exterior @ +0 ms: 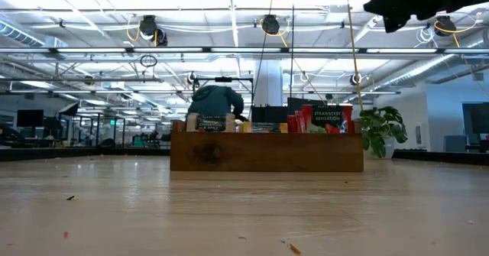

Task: Pick & Place Tea
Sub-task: Return to Home Position

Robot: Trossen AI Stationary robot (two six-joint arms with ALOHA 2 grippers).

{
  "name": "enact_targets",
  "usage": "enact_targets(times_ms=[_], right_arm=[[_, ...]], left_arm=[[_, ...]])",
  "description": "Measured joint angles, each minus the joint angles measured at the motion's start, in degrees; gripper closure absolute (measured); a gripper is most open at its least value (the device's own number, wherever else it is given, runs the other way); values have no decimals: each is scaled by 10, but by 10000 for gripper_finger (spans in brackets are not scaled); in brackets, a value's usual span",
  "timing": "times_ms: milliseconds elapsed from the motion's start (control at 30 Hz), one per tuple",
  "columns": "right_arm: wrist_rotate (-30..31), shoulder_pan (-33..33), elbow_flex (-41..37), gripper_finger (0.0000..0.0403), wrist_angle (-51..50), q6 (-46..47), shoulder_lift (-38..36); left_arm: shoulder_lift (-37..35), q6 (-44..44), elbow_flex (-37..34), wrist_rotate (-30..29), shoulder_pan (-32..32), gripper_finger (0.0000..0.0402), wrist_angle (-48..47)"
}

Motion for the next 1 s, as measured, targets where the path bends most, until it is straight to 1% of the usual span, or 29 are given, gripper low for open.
enact_targets(times_ms=[100,200,367,500,567,700,867,933,1000], right_arm=[[0,0,-18,403,11,-4,-44],[0,0,-39,403,15,-4,-85],[-3,0,-97,403,25,15,-133],[-3,0,-150,403,106,17,-156],[1,-2,-167,403,125,13,-170],[2,-21,-180,403,108,14,-208],[1,-38,-212,403,88,12,-268],[1,-48,-238,403,89,14,-290],[0,-58,-260,403,101,19,-304]], left_arm=[[-77,24,-94,-20,6,366,83],[-151,18,-190,-33,20,366,160],[-245,-22,-329,1,29,366,266],[-289,-33,-419,44,29,366,359],[-307,-22,-443,51,28,366,362],[-341,-20,-477,50,29,366,348],[-375,-59,-499,58,29,366,281],[-385,-82,-519,60,29,366,288],[-391,-95,-548,62,29,366,327]])
